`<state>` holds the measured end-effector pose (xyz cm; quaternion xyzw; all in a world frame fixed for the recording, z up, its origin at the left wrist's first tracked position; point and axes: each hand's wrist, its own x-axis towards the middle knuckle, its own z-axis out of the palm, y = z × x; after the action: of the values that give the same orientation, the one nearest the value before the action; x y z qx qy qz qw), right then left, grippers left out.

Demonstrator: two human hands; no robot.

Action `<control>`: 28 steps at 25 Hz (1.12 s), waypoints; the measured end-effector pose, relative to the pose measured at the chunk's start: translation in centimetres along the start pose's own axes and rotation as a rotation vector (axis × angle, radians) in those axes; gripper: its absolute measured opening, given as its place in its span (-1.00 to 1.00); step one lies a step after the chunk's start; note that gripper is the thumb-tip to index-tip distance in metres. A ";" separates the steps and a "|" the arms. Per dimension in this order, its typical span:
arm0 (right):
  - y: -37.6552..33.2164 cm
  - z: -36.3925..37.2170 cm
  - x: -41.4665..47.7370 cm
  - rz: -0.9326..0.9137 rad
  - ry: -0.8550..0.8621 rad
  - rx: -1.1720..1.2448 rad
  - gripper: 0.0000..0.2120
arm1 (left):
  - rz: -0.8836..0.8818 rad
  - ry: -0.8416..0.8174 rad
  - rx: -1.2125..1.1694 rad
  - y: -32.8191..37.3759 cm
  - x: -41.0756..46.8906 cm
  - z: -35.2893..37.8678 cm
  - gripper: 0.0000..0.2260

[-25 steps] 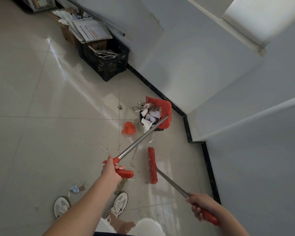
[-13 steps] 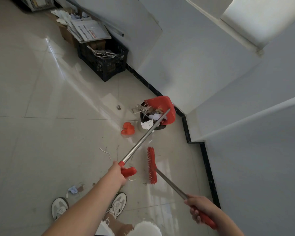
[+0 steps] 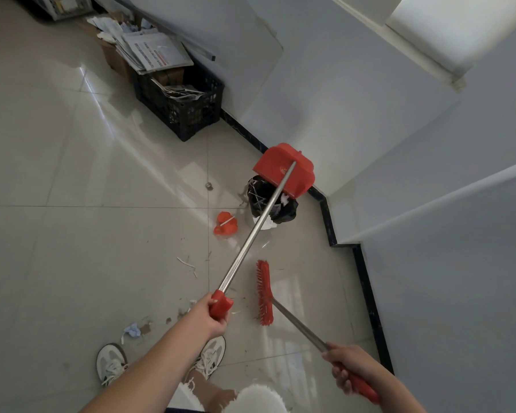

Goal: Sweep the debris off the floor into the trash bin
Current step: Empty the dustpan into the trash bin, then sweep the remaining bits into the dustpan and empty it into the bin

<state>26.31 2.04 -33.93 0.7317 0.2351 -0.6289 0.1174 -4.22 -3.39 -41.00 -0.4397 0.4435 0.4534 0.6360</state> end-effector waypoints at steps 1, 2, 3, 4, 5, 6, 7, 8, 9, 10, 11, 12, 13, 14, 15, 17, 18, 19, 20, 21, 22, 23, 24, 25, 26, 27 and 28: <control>0.0 0.0 0.1 -0.001 -0.001 0.009 -0.61 | 0.003 0.005 0.024 0.7 -0.5 -0.5 -0.76; 0.0 -0.1 0.2 0.000 0.000 0.022 -0.61 | 0.011 0.009 0.047 1.4 -1.0 -1.1 -0.73; 0.0 -0.3 0.3 0.001 0.003 0.034 -0.62 | 0.032 0.019 0.081 2.3 -1.3 -1.8 -0.72; 0.0 -0.4 0.4 0.002 0.011 0.046 -0.63 | 0.051 0.030 0.108 3.3 -1.8 -2.8 -0.72; -0.1 -0.5 0.6 0.004 0.021 0.057 -0.64 | 0.076 0.043 0.129 4.5 -2.0 -3.8 -0.71; -0.2 -0.6 0.8 0.009 0.032 0.067 -0.65 | 0.093 0.037 0.137 5.5 -2.6 -4.7 -0.69; -0.4 -0.6 0.9 0.011 0.041 0.081 -0.66 | 0.114 0.032 0.145 6.6 -3.0 -5.6 -0.67; -0.7 -0.6 1.0 0.008 0.046 0.098 -0.69 | 0.128 0.017 0.152 7.7 -3.8 -6.4 -0.65; -1.1 -0.5 1.0 0.004 0.047 0.120 -0.73 | 0.165 0.018 0.176 8.9 -4.5 -7.2 -0.64; -1.6 -0.4 0.9 -0.001 0.045 0.143 -0.79 | 0.204 0.008 0.203 10.2 -5.7 -7.9 -0.64; -2.2 -0.2 0.9 -0.006 0.039 0.167 -0.86 | 0.264 0.015 0.259 11.5 -7.1 -8.7 -0.64; -2.8 -0.1 0.9 -0.011 0.033 0.189 -0.91 | 0.333 0.024 0.318 12.8 -8.9 -9.3 -0.65; -3.3 0.1 1.0 -0.011 0.032 0.206 -0.89 | 0.396 0.065 0.379 14.4 -10.7 -10.2 -0.65; -3.9 0.3 1.3 -0.009 0.036 0.220 -0.84 | 0.428 0.092 0.439 15.6 -12.7 -10.6 -0.64; -4.5 0.6 1.6 -0.015 0.042 0.236 -0.80 | 0.463 0.148 0.466 17.0 -14.2 -11.2 -0.63; -5.5 1.6 1.5 -0.043 0.050 0.252 -0.81 | 0.519 0.338 0.590 20.2 -14.7 -14.5 -0.59; -5.9 2.3 1.1 -0.067 0.054 0.259 -0.83 | 0.538 0.418 0.707 23.3 -13.5 -17.0 -0.57; -6.2 3.1 0.6 -0.093 0.059 0.265 -0.86 | 0.594 0.505 0.785 26.2 -13.4 -18.8 -0.54; -6.3 3.8 0.2 -0.119 0.066 0.271 -0.86 | 0.655 0.514 0.836 28.3 -14.7 -19.7 -0.53; -6.3 4.6 -0.3 -0.137 0.062 0.274 -0.84 | 0.750 0.507 0.876 29.3 -16.3 -19.6 -0.52; -6.1 5.4 -0.7 -0.136 0.056 0.285 -0.81 | 0.774 0.510 0.932 28.8 -18.4 -17.9 -0.52; -5.9 6.2 -1.2 -0.128 0.045 0.290 -0.75 | 0.765 0.497 0.941 26.6 -20.0 -14.7 -0.54; -5.3 7.0 -1.7 -0.129 0.038 0.268 -0.68 | 0.792 0.463 1.043 24.9 -20.5 -12.3 -0.57; -4.6 7.9 -2.5 -0.142 0.036 0.215 -0.63 | 0.867 0.470 1.135 23.5 -19.7 -10.9 -0.59; -3.9 9.0 -3.4 -0.160 0.041 0.129 -0.62 | 0.962 0.469 1.215 22.8 -18.8 -9.8 -0.59; -3.2 10.0 -4.7 -0.179 0.055 0.026 -0.66 | 1.032 0.502 1.309 22.5 -18.1 -8.8 -0.58; -2.4 11.0 -5.9 -0.194 0.072 -0.070 -0.68 | 1.059 0.513 1.419 22.4 -17.5 -7.9 -0.58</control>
<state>15.06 -2.16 -29.84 0.7231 0.3309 -0.6019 0.0728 -30.63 -9.74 -29.38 0.2266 0.8884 0.1957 0.3480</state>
